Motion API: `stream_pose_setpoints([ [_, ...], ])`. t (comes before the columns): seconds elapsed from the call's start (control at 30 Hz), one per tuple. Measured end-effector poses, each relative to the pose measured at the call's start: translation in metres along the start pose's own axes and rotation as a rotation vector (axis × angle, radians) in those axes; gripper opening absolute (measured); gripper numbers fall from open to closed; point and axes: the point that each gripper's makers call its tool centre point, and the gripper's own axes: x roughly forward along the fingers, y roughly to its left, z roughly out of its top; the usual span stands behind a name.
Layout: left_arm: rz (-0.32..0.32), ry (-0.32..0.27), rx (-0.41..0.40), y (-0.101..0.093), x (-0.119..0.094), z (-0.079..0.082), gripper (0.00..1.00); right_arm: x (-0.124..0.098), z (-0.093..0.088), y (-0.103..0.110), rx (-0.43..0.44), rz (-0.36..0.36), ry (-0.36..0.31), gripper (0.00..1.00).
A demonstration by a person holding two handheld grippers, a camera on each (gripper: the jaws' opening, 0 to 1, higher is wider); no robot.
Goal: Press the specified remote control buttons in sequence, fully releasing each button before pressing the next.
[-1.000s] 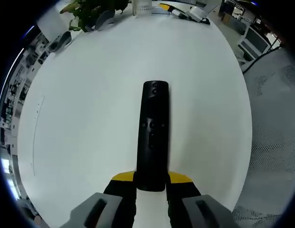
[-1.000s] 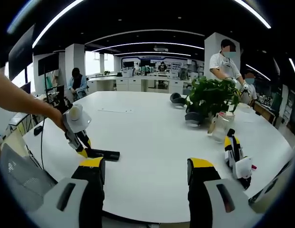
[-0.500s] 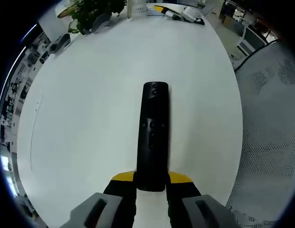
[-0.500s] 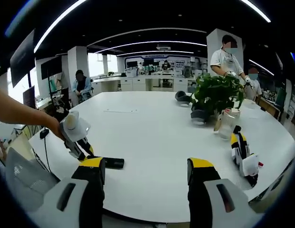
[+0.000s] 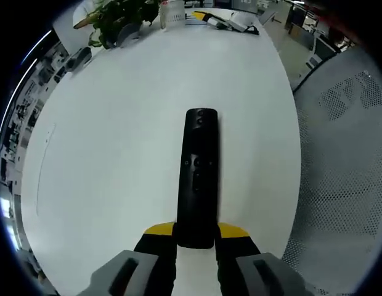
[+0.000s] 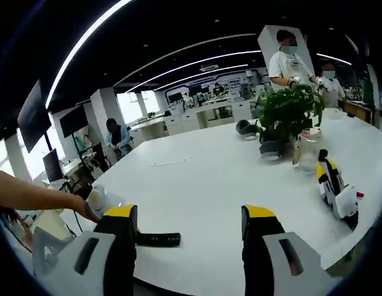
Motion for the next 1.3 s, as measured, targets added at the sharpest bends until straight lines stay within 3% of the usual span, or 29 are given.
stream_pose_setpoints([
  [0.07,-0.001,-0.002,0.004,-0.005,0.000,0.000,0.23,0.008,0.015,0.003,0.042,0.025,-0.041,0.68],
  [0.37,0.003,-0.042,-0.004,-0.024,-0.002,-0.001,0.23,0.048,0.060,0.029,0.062,0.118,-0.098,0.57],
  [0.57,0.005,-0.069,-0.016,-0.037,-0.003,-0.001,0.23,0.076,0.068,0.046,0.060,0.164,-0.097,0.49],
  [0.8,0.007,-0.061,-0.008,-0.050,-0.003,0.001,0.23,0.102,0.059,0.050,0.084,0.172,-0.066,0.43],
  [1.0,0.013,-0.089,-0.027,-0.052,-0.003,0.001,0.24,0.110,0.039,0.038,0.135,0.146,-0.026,0.28],
  [1.2,0.014,-0.162,-0.049,-0.052,-0.004,0.002,0.24,0.117,-0.004,0.032,0.124,0.147,0.108,0.12],
  [1.3,0.018,-0.188,-0.062,-0.052,-0.004,0.001,0.24,0.115,-0.033,0.031,0.111,0.177,0.237,0.00],
])
